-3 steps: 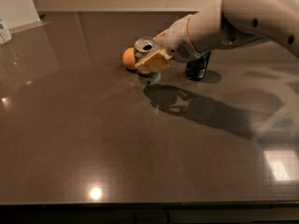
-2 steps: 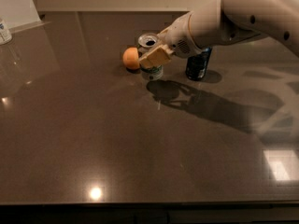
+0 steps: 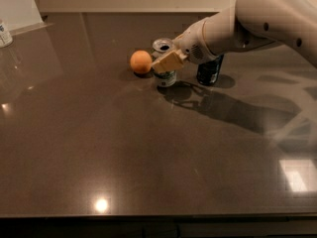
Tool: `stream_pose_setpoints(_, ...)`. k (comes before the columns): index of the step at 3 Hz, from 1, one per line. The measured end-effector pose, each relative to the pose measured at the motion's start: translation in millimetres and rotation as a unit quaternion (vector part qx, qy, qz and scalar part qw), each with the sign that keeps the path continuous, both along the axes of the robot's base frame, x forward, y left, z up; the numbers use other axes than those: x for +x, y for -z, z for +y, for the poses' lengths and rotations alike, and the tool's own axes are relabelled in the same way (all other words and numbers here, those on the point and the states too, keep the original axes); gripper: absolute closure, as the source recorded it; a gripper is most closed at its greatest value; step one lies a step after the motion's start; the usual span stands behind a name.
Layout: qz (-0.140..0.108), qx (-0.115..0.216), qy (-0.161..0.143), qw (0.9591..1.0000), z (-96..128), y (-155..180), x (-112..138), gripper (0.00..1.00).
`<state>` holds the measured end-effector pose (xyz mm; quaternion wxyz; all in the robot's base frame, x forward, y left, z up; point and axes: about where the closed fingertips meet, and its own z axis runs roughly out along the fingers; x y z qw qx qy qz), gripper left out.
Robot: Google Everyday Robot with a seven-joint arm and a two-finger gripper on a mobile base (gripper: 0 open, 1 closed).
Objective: Move 7up can near orange
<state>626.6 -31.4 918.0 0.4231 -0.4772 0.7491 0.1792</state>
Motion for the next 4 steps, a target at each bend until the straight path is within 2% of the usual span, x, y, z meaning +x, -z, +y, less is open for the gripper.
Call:
stream_pose_setpoints(3,0.015,0.017,0.007,0.9997,6.3,24.3,10.6,0.12)
stream_pose_setpoints(4,0.013,0.019,-0.004,0.9997,13.3,21.4,14.1,0.00)
